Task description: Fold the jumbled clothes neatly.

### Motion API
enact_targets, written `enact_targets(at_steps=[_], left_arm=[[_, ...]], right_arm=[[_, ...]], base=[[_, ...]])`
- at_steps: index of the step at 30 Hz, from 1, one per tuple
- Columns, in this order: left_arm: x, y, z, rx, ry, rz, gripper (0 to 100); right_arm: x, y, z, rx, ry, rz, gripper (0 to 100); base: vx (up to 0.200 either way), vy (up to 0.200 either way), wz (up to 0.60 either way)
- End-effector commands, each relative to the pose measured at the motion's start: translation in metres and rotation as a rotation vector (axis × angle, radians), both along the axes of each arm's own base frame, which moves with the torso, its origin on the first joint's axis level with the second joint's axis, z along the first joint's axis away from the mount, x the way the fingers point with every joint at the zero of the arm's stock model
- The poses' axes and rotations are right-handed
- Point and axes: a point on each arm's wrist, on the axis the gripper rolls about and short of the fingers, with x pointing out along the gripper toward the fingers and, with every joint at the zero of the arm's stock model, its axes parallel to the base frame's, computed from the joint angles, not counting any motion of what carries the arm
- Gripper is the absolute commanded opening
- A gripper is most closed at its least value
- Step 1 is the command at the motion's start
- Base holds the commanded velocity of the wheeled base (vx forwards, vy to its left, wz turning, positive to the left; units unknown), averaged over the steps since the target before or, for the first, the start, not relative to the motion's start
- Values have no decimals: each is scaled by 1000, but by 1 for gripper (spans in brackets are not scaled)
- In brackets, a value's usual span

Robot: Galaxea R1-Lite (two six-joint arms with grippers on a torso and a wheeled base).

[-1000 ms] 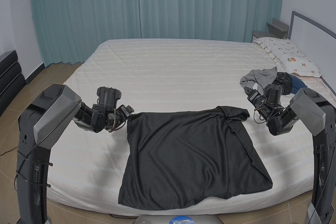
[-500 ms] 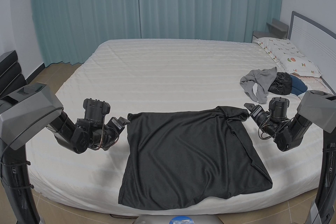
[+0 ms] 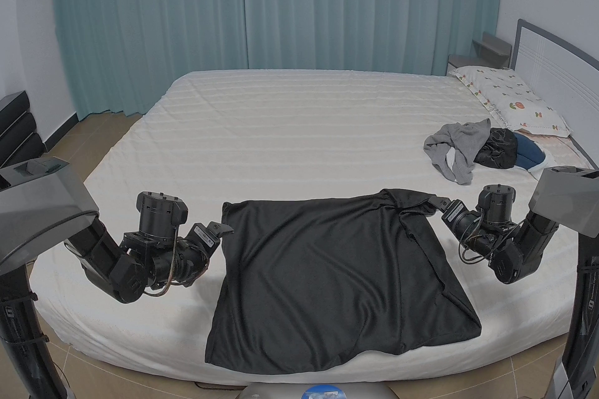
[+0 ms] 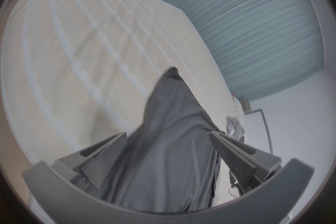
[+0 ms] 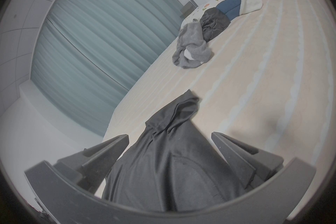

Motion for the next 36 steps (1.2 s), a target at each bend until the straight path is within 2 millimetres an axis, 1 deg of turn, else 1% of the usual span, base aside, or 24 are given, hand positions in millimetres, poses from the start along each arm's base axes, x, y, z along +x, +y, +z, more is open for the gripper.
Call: enact_targets(at_steps=[1, 12, 15, 22, 27, 33, 36], left_arm=[[-2, -1, 0, 0, 1, -6, 100], [-5, 0, -2, 5, 11, -8, 100], [-5, 0, -2, 6, 12, -8, 100], [-6, 0, -4, 9, 19, -8, 100], [-6, -1, -7, 11, 25, -12, 100], [-6, -3, -8, 12, 28, -16, 100], [-6, -3, -8, 13, 31, -16, 100]], right_arm=[[-1, -1, 2, 1, -2, 3, 100], [-3, 1, -5, 6, 25, 29, 100], [-8, 2, -8, 15, 45, 60, 100], [-10, 0, -9, 16, 60, 76, 100], [-12, -1, -11, -10, 67, 88, 100], [-17, -1, -20, -64, 96, 118, 100], [-20, 0, -24, -109, 110, 146, 100]], base=[[0, 0, 0], [0, 0, 0], [-200, 0, 0], [0, 0, 0], [0, 0, 0], [0, 0, 0], [-200, 0, 0]])
